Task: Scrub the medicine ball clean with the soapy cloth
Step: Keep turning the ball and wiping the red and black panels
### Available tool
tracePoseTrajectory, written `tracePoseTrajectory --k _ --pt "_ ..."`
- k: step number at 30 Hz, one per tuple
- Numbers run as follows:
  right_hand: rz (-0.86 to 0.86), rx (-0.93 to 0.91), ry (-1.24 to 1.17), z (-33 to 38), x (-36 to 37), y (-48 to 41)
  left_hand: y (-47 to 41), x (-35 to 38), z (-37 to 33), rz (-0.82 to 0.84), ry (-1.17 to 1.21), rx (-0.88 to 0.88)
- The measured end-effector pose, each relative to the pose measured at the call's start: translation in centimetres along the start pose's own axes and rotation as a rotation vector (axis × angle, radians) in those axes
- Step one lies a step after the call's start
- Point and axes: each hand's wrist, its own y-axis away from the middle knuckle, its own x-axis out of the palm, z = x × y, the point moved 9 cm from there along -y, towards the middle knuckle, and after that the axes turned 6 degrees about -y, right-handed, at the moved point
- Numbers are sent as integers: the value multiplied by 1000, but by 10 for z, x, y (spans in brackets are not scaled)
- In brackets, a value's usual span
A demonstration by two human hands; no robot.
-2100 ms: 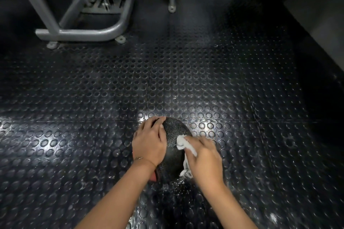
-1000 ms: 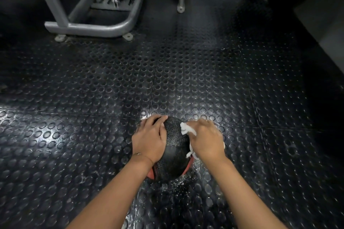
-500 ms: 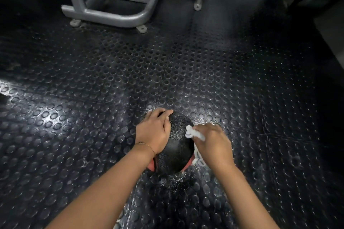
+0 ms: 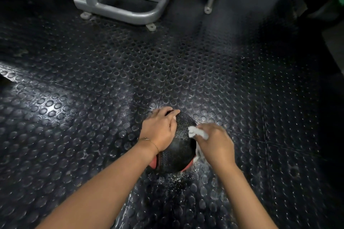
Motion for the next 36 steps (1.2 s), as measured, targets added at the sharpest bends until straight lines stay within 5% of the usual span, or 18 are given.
tracePoseTrajectory --k 10,16,32,36 --pt "63 -106 -34 21 8 -23 19 -9 2 -176 85 100" --pt "121 -68 8 4 5 -15 32 -7 -18 -192 11 301" --pt "136 -78 -5 11 17 -43 37 -6 -8 -226 -27 255" --pt "311 -125 -139 15 18 -25 40 -6 2 -209 -43 244"
